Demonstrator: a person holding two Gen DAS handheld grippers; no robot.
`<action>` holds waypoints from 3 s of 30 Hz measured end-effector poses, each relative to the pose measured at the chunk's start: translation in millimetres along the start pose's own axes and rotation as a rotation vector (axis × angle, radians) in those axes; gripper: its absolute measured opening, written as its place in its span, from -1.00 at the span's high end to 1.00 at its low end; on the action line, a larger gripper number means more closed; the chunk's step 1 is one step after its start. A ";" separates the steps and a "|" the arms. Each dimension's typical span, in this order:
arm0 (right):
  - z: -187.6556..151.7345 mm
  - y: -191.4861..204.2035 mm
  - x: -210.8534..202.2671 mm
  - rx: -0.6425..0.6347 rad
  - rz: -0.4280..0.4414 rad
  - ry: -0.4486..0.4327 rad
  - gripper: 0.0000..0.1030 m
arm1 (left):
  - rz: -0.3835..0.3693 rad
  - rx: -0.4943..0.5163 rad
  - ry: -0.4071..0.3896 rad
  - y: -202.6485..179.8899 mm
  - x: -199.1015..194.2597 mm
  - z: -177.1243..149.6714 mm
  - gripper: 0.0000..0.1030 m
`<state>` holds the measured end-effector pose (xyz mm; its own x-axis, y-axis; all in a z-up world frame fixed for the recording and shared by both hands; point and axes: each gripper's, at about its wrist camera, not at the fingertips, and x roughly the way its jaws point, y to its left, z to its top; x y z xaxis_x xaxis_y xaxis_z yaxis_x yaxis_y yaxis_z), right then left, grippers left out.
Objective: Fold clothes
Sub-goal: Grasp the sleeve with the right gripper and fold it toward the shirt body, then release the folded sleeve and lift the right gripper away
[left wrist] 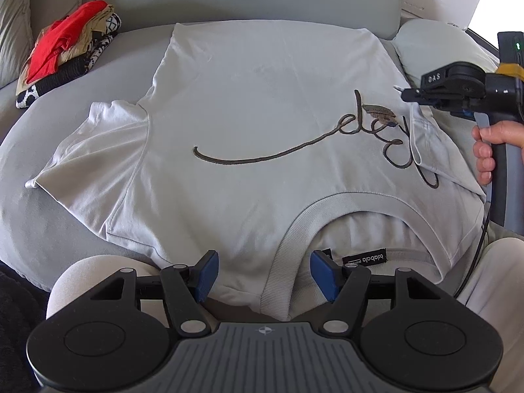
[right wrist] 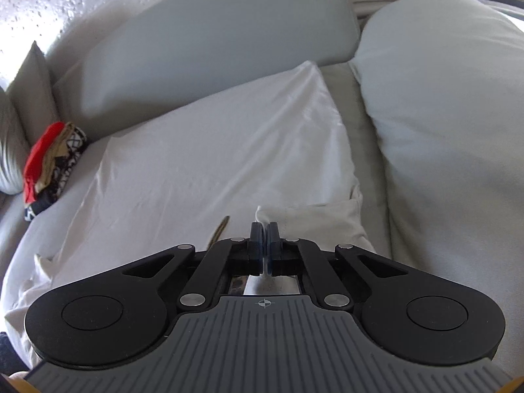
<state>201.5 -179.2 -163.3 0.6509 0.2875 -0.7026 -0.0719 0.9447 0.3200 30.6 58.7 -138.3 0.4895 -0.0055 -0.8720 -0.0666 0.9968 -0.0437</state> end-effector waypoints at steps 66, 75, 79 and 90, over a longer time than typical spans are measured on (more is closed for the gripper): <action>-69.0 -50.6 -70.4 -0.065 -0.323 0.131 0.65 | 0.006 0.102 -0.001 -29.9 -16.9 -15.7 -0.23; -40.5 -54.9 -83.7 0.114 -0.192 -0.028 0.68 | -0.005 0.088 0.028 -24.5 -3.5 -13.2 -0.23; -23.7 -67.2 -51.1 0.268 -0.004 -0.006 0.68 | -0.001 0.080 0.034 -20.5 0.4 -11.8 -0.23; -5.6 -42.0 -7.1 0.216 -0.123 0.029 0.64 | -0.004 0.080 0.048 -19.6 8.9 -8.5 -0.29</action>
<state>195.6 -220.1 -175.3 0.6226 0.1799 -0.7616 0.1718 0.9181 0.3573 28.9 38.4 -149.4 0.4470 -0.0114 -0.8944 0.0061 0.9999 -0.0097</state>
